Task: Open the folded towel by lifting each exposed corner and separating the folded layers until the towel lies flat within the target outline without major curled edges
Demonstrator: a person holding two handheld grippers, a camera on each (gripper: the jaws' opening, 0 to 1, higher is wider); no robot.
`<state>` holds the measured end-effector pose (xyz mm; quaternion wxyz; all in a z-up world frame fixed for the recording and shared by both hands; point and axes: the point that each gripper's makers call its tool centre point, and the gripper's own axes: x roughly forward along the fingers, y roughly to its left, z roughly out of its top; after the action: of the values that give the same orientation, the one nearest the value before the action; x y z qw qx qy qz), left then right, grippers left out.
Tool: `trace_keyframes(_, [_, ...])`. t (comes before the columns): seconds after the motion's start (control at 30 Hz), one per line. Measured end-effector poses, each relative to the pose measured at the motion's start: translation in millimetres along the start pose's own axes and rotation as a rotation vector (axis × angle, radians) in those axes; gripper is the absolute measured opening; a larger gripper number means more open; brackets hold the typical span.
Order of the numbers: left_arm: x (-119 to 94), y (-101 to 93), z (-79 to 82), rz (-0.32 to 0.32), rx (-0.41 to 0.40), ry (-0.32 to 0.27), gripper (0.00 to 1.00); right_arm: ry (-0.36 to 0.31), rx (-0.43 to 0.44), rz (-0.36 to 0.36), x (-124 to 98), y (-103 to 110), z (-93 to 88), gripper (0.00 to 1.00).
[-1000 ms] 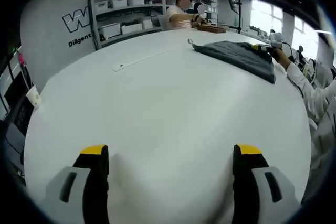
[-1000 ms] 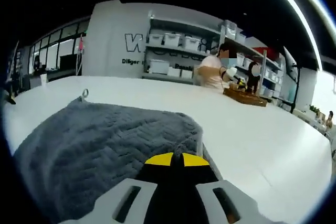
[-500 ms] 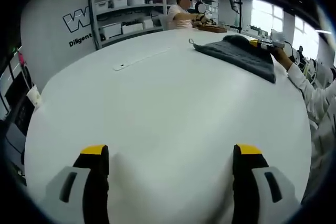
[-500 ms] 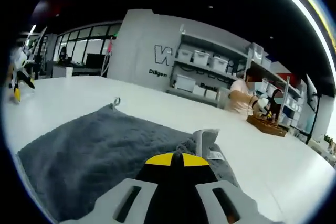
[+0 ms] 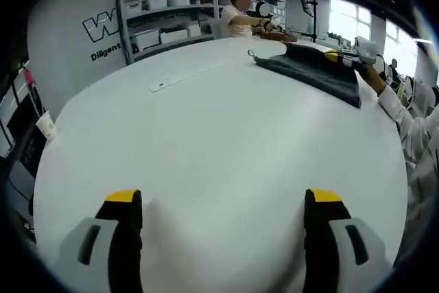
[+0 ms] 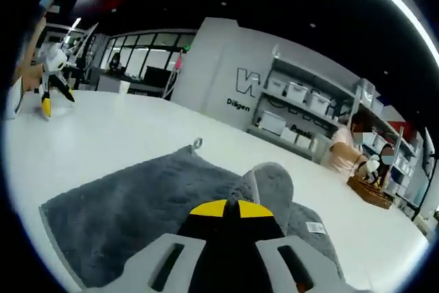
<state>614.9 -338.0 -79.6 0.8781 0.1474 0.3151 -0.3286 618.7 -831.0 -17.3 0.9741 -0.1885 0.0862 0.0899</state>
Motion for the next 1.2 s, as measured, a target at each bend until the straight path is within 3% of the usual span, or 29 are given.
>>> trace_keyframes(0.33, [1,-2.8,0.2,-0.005,0.006,0.002,0.96,0.004,-0.103,0.116,4,44,9.4,0.0])
trace_keyframes(0.43, [1,-2.6,0.0,-0.004,0.005,0.003,0.96,0.048,-0.152,0.185,6,61,2.1,0.0])
trace_keyframes(0.73, [2,-5.7,0.1,-0.012,0.014,0.008,0.96,0.128,-0.247,0.226,14,76,-15.9,0.0])
trace_keyframes(0.8, [2,-5.0,-0.5,-0.01,0.013,0.011,0.96,0.114,-0.314,0.205,14,74,-12.2,0.0])
trace_keyframes(0.9, [2,-4.1,-1.0,-0.007,0.009,0.011,0.96,0.097,-0.313,0.224,11,80,-8.7,0.02])
trace_keyframes(1.0, [2,-3.3,-1.0,-0.007,0.007,0.01,0.96,0.038,-0.313,0.243,9,86,2.6,0.03])
trace_keyframes(1.2, [4,-4.0,-2.7,-0.012,0.005,0.018,0.96,-0.039,-0.288,0.232,4,85,20.1,0.2])
